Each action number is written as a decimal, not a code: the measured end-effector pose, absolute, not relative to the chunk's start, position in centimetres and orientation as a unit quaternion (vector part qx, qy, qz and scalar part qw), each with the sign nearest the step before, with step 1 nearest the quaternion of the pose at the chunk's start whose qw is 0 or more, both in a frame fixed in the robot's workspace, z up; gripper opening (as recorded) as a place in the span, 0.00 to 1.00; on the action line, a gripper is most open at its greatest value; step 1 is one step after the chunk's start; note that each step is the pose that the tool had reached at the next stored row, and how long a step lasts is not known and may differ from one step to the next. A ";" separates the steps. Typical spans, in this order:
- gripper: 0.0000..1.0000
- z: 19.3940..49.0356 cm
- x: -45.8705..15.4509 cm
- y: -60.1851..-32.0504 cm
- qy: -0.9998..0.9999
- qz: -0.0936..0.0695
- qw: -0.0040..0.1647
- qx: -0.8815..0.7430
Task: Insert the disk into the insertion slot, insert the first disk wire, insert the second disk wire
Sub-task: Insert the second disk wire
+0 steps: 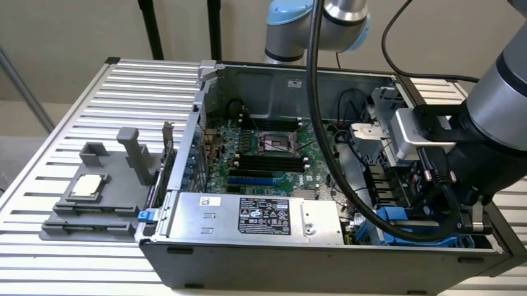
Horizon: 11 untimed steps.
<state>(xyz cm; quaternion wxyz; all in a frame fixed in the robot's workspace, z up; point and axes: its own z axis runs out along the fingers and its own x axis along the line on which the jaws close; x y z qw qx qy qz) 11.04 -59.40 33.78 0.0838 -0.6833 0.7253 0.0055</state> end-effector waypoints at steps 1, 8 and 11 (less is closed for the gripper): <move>0.16 33.7 11.0 -59.4 0.725 0.006 0.084 -0.684; 0.16 33.5 11.0 -59.6 0.723 0.007 0.087 -0.685; 0.18 33.5 11.0 -59.6 0.723 0.007 0.088 -0.686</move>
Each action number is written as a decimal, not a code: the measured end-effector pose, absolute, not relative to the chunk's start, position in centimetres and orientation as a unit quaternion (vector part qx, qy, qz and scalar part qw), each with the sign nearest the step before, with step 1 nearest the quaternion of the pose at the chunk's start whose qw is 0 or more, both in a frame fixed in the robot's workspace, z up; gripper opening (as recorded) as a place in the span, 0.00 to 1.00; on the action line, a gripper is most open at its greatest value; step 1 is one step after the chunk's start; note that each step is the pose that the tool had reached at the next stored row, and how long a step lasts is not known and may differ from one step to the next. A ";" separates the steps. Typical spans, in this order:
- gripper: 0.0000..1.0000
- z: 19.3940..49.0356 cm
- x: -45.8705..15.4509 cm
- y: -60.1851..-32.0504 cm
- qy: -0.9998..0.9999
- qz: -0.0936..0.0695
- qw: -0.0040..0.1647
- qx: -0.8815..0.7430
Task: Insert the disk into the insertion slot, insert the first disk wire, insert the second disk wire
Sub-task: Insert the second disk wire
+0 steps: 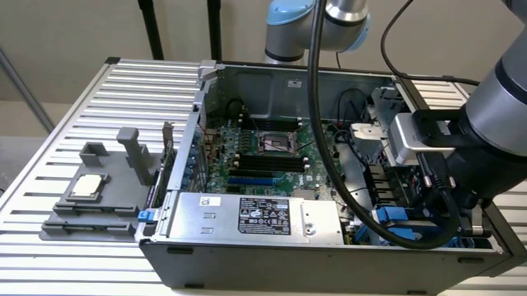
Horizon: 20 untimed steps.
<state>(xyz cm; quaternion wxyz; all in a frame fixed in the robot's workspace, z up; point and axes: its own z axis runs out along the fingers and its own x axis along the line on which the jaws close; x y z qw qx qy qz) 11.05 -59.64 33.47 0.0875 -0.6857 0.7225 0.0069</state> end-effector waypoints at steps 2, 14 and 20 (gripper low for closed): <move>0.18 33.4 11.0 -59.6 0.722 0.007 0.088 -0.686; 0.25 34.6 9.7 -59.7 0.722 0.007 0.088 -0.686; 0.11 34.8 9.2 -59.7 0.722 0.007 0.088 -0.686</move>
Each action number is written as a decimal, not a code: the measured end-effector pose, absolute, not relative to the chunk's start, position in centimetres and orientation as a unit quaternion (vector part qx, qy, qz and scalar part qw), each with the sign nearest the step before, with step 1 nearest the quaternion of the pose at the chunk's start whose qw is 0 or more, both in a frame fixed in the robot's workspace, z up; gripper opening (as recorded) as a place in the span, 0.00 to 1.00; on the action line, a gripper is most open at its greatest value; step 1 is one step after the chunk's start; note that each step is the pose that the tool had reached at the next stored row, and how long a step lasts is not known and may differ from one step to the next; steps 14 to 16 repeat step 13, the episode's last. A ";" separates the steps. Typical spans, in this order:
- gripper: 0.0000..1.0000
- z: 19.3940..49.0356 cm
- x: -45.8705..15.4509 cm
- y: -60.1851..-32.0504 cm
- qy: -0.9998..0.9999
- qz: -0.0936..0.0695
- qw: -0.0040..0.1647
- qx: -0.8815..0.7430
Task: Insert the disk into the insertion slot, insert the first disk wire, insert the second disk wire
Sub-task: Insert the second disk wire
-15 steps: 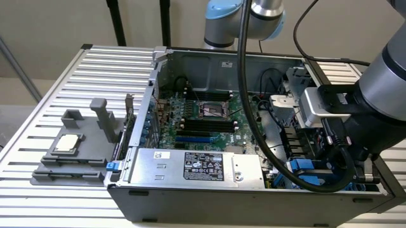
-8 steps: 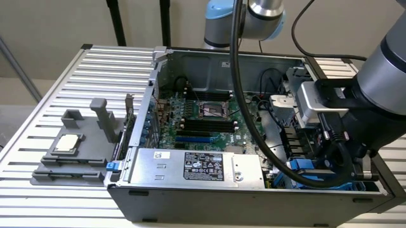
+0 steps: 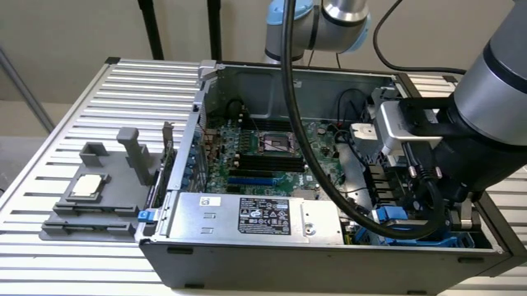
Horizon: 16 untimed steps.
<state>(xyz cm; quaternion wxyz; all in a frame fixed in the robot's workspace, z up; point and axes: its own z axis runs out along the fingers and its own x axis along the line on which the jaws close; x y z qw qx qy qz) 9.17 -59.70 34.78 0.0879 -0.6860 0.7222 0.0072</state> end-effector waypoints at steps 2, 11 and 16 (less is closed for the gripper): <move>0.11 34.8 9.2 -59.7 0.722 0.007 0.088 -0.686; 0.11 34.8 9.2 -59.7 0.722 0.007 0.088 -0.686; 0.11 34.8 9.2 -59.7 0.722 0.007 0.088 -0.686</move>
